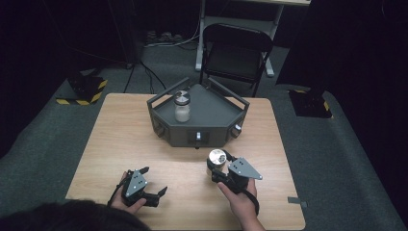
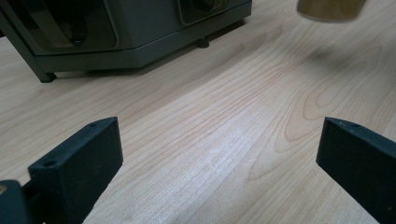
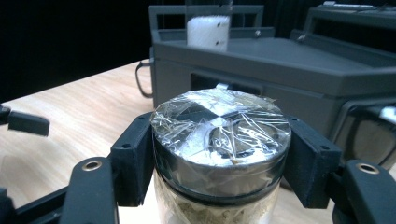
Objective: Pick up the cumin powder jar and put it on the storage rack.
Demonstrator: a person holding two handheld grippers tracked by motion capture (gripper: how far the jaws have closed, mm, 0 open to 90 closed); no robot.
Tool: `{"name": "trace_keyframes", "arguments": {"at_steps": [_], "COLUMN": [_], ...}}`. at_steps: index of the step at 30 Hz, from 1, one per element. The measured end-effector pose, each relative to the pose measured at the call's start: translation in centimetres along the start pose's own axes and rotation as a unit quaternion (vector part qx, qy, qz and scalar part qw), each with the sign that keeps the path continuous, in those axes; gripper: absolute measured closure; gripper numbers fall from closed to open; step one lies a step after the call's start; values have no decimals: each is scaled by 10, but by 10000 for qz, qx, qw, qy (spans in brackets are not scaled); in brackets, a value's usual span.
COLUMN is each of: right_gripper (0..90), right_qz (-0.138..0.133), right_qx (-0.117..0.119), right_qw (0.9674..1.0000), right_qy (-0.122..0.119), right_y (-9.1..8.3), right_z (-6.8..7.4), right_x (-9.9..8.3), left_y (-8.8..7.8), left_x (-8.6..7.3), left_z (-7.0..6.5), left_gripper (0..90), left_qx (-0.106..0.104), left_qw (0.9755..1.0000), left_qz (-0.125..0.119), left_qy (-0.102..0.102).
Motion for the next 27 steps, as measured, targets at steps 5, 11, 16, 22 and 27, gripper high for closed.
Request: {"name": "trace_keyframes", "arguments": {"at_steps": [5, 11, 16, 22, 27], "right_gripper": [343, 344, 344, 344, 344], "right_qz": [-67, -93, -95, -111, -88], "right_qx": [-118, -226, -347, -499, -601], "right_qw": [9999, 9997, 9993, 9987, 9981], "right_qy": [-6, 49, 73, 80, 47], "right_y": [-2, -1, 4, 13, 22], "right_z": [1, 1, 1, 1, 2], "right_x": [16, 36, 54, 73, 85], "left_y": [-1, -1, -1, -1, -1], "left_x": [-1, -1, 0, -1, -1], "left_z": [1, 1, 0, 0, 2], "left_gripper": [8, 8, 8, 8, 8], "left_qx": [-18, -13, -15, -15, -69], "left_qw": [10000, 10000, 10000, 10000, 9999], "left_qz": [-38, -12, 10, 4, 3], "left_qy": [-63, -63, 10, -13, -114]}}
Point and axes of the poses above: each handheld gripper's, and its own axes: y roughly forward along the jaws, x roughly out of its top, z roughly to its left, the point moved 5 cm from there along y, roughly forward along the jaws, and after that the axes turned 11 degrees about y, right-handed, at the moved point
